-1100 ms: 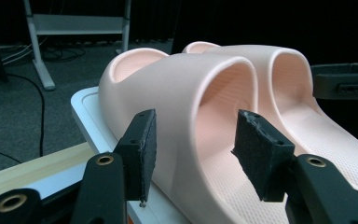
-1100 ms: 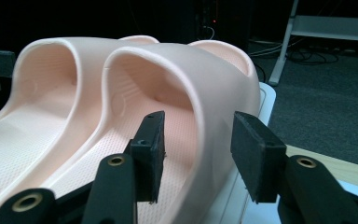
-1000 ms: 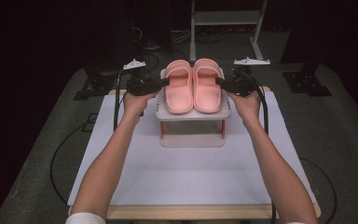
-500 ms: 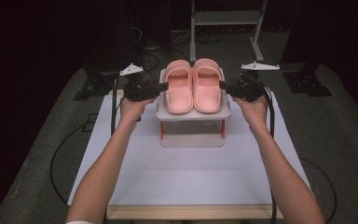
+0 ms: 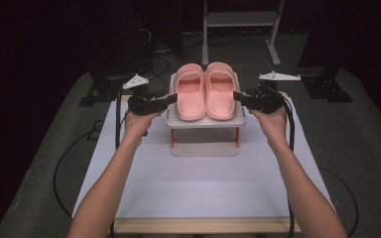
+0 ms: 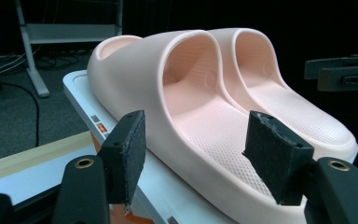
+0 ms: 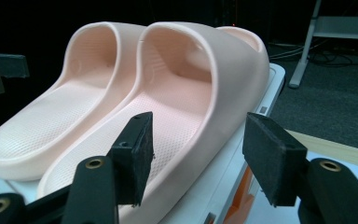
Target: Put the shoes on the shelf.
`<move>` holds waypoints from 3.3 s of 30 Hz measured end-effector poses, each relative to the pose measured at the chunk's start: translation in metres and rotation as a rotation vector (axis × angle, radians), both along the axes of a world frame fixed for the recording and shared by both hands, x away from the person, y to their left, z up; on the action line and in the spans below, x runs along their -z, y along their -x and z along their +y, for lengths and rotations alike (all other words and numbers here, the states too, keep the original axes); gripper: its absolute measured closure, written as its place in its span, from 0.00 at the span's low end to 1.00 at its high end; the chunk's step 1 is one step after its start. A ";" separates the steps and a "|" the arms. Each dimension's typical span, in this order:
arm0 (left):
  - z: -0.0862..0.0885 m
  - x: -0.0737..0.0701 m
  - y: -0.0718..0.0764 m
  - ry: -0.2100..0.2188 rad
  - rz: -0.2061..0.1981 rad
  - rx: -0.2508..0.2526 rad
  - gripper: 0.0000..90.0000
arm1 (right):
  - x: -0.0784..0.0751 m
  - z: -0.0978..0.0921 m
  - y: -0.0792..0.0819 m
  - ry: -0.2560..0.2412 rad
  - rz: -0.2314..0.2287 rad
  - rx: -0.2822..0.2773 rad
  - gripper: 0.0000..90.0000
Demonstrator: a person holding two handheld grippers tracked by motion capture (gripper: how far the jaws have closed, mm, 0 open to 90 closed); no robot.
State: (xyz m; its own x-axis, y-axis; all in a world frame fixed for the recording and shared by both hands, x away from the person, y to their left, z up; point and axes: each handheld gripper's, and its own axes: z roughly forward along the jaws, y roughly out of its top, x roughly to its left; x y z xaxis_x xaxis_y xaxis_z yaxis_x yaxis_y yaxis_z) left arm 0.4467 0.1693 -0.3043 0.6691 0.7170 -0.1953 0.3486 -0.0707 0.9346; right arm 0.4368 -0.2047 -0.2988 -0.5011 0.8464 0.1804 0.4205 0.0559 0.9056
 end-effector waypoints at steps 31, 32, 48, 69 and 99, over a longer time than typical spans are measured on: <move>0.017 0.014 0.037 -0.010 -0.014 -0.005 0.30 | 0.021 -0.020 0.037 -0.019 -0.004 -0.041 0.34; 0.018 0.014 0.038 -0.013 -0.020 -0.003 0.30 | 0.022 -0.021 0.039 -0.024 -0.005 -0.039 0.34; 0.028 0.026 0.054 -0.005 -0.009 -0.020 0.26 | 0.035 -0.035 0.059 -0.029 -0.030 -0.047 0.32; 0.027 0.050 0.076 -0.026 -0.008 -0.006 0.21 | 0.063 -0.048 0.081 -0.029 -0.021 -0.043 0.28; 0.035 0.092 0.107 -0.076 -0.036 -0.065 0.18 | 0.108 -0.062 0.110 -0.043 -0.011 -0.015 0.26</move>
